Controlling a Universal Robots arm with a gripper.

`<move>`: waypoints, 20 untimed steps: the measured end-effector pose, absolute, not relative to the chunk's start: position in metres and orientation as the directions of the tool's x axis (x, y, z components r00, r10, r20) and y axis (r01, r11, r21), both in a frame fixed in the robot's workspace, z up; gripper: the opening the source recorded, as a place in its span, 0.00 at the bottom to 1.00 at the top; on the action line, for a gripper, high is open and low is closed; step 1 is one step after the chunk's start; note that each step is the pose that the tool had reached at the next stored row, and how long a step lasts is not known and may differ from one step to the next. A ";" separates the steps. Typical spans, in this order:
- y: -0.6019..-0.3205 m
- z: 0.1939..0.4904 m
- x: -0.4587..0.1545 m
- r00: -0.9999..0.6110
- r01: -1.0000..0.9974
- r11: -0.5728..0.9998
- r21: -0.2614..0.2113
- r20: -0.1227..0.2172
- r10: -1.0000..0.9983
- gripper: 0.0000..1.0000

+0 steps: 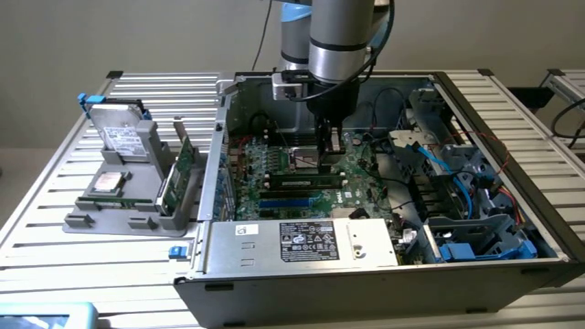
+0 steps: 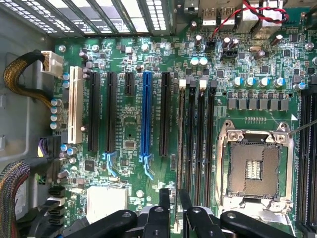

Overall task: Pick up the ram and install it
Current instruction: 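Press down the ram until it locks into place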

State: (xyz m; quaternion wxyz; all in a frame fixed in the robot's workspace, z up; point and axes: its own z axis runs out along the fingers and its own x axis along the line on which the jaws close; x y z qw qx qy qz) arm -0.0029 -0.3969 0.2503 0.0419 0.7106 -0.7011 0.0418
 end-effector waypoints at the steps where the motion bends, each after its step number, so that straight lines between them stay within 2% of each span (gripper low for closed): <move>1: -0.397 0.250 -0.003 0.013 -1.000 -0.013 0.001 0.118 -0.993 0.22; 2: -0.397 0.250 -0.003 0.013 -1.000 -0.013 0.001 0.118 -0.993 0.22; 4: -0.397 0.250 -0.003 0.013 -1.000 -0.013 0.001 0.118 -0.993 0.13; 6: -0.397 0.250 -0.003 0.013 -1.000 -0.013 0.001 0.118 -0.993 0.11; 20: -0.397 0.244 0.005 -0.018 -1.000 0.018 0.001 0.129 -0.992 0.11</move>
